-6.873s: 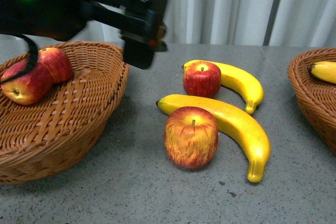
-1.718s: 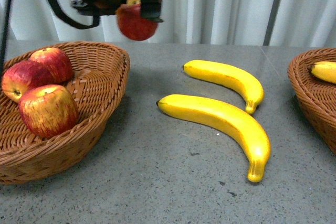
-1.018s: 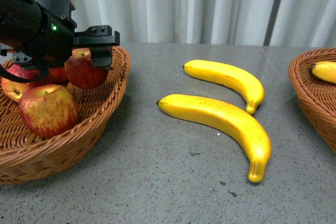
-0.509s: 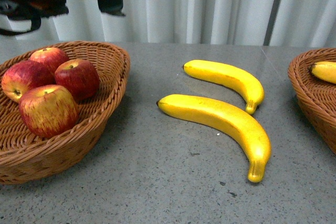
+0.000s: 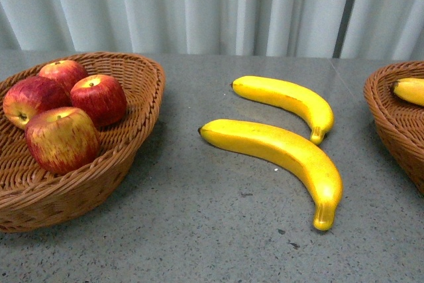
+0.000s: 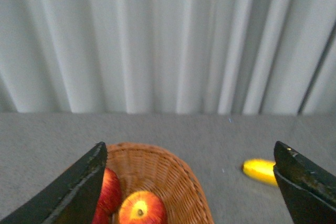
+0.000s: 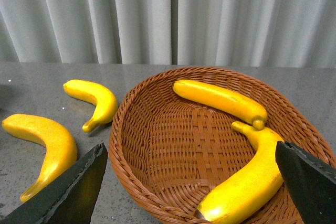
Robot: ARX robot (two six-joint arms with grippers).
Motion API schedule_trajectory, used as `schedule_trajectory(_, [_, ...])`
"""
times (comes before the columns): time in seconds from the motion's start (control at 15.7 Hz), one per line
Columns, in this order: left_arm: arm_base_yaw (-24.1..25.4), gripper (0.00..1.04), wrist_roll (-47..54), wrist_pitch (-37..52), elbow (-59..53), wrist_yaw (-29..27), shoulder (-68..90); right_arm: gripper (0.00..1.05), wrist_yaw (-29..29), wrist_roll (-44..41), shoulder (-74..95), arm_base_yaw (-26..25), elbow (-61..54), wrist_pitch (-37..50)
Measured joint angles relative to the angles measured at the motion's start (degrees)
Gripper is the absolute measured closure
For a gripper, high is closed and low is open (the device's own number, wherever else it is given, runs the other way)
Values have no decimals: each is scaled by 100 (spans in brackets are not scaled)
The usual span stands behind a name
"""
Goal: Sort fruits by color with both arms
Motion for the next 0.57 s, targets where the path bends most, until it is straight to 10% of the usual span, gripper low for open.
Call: schedule_trajectory(0.57, [1169, 104, -7, 811, -2929, 800, -2155, 7, 7, 0, 0, 0, 0, -2])
